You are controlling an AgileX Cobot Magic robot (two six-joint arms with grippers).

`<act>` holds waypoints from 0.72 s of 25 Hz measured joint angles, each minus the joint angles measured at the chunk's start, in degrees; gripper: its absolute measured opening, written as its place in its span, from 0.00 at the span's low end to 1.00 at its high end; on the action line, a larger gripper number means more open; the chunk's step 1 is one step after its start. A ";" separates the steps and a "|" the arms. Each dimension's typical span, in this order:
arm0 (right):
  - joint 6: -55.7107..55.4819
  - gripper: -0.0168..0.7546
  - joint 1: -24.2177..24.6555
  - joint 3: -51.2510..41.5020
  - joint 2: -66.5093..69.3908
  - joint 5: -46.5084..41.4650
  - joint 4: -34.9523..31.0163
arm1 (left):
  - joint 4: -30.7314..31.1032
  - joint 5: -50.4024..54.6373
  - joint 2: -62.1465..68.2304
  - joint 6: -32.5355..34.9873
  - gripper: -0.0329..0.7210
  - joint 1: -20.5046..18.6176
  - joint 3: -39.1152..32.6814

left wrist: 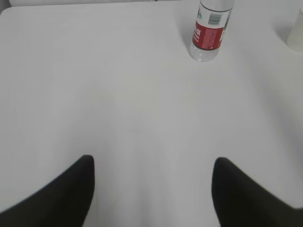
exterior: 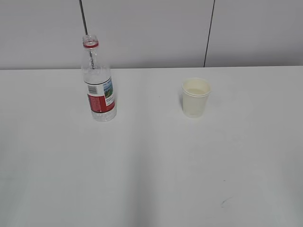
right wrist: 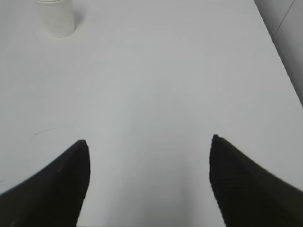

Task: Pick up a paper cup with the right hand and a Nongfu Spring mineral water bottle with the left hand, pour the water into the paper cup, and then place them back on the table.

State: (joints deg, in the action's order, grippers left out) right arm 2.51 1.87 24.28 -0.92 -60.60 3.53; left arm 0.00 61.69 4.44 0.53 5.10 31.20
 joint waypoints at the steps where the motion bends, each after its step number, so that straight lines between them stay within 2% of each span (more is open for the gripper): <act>1: 0.00 0.78 0.25 -0.11 0.00 0.00 0.04 | 0.00 0.00 -0.72 0.00 0.66 -0.30 0.00; 6: 0.00 0.78 0.46 -0.10 0.00 0.00 0.13 | 0.00 0.02 -5.02 0.00 0.66 -0.56 0.00; 18: 0.00 0.78 0.46 -0.10 0.00 0.00 0.13 | 0.00 0.04 -5.21 0.00 0.65 -0.68 0.00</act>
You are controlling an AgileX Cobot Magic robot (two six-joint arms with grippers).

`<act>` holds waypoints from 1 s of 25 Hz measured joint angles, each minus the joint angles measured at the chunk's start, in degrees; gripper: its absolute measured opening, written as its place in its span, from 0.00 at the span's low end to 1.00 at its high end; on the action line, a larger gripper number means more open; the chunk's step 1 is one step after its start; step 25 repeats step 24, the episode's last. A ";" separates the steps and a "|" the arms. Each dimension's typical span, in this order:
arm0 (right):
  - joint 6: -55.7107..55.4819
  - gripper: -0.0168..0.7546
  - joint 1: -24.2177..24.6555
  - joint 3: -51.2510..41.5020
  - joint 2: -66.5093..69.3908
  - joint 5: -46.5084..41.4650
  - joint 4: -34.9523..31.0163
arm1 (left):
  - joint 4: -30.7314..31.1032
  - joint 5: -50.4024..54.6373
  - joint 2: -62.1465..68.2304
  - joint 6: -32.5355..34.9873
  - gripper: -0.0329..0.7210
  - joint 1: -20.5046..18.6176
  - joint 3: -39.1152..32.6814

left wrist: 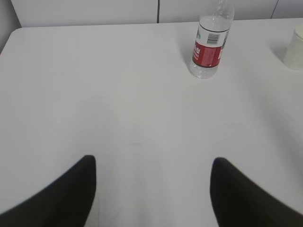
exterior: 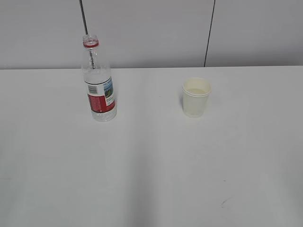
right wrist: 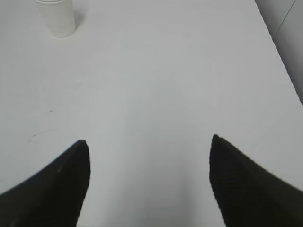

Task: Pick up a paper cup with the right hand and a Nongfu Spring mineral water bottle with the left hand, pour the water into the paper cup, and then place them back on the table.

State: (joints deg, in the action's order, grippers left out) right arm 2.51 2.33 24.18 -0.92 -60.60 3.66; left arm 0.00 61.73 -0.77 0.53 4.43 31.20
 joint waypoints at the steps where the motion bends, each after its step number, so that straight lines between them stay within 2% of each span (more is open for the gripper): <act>1: 0.00 0.78 0.00 0.00 0.00 0.00 0.00 | 0.00 0.00 0.00 0.00 0.65 0.00 0.00; 4: 0.00 0.78 0.00 0.00 0.00 0.00 0.00 | 0.00 0.00 0.00 0.00 0.65 -0.84 0.00; 13: 0.00 0.78 0.00 0.00 0.00 0.00 0.00 | 0.00 0.00 0.00 0.00 0.63 -7.49 0.00; 25: 0.00 0.78 0.00 0.00 0.00 0.00 0.00 | 0.00 0.00 0.00 0.00 0.54 -7.77 0.00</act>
